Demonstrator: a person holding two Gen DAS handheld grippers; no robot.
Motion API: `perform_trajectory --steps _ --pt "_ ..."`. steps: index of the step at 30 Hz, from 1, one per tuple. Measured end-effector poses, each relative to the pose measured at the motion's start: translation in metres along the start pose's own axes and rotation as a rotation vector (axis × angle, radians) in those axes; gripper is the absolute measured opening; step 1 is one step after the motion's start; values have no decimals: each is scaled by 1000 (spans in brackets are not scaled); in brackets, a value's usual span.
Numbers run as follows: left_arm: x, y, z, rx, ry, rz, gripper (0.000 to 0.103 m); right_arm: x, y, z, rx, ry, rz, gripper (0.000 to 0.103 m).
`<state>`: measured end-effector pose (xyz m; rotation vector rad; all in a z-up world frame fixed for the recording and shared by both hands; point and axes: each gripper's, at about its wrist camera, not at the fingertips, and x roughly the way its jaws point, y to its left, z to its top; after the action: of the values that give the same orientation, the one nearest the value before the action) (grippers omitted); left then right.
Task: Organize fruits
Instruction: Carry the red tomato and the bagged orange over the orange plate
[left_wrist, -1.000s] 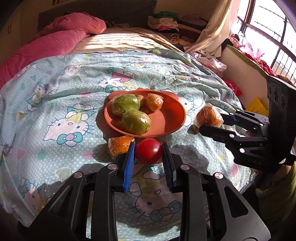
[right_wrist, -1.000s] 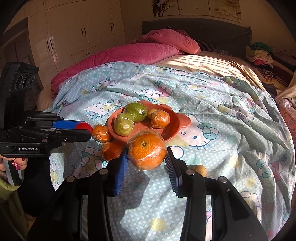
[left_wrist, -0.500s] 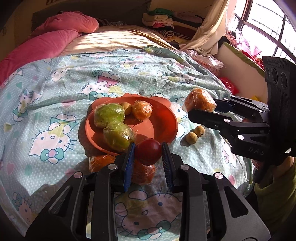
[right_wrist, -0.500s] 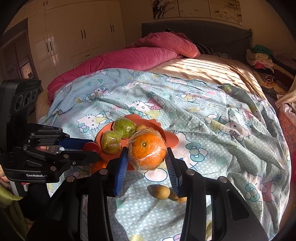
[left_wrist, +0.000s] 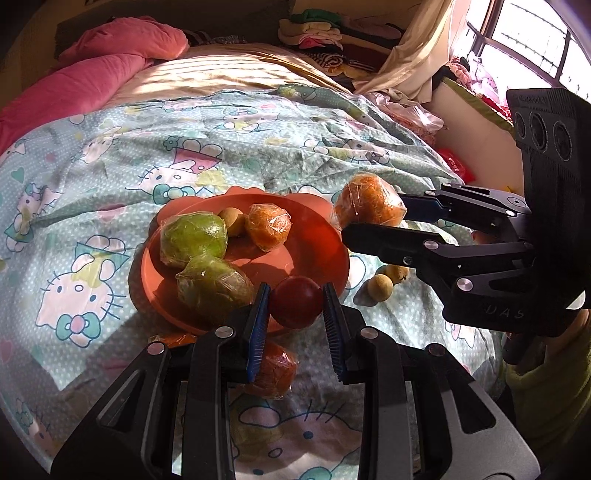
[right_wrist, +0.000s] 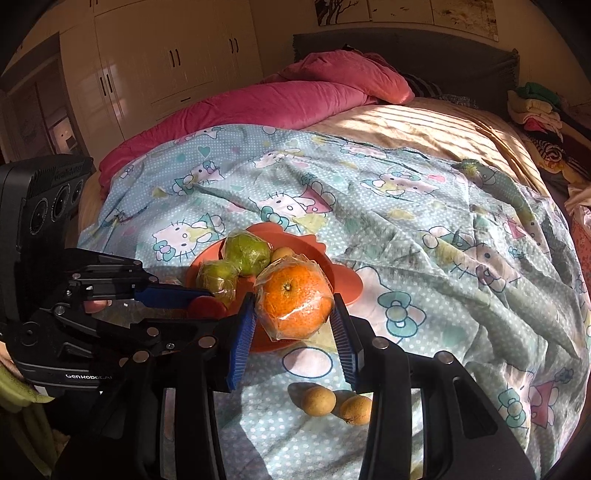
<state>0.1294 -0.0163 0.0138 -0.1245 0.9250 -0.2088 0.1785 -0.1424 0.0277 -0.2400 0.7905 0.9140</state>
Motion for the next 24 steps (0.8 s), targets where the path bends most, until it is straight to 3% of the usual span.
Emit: perform_trajectory --steps 24 --pt "20 8 -1 -5 26 13 21 35 -2 12 -96 94 50 39"
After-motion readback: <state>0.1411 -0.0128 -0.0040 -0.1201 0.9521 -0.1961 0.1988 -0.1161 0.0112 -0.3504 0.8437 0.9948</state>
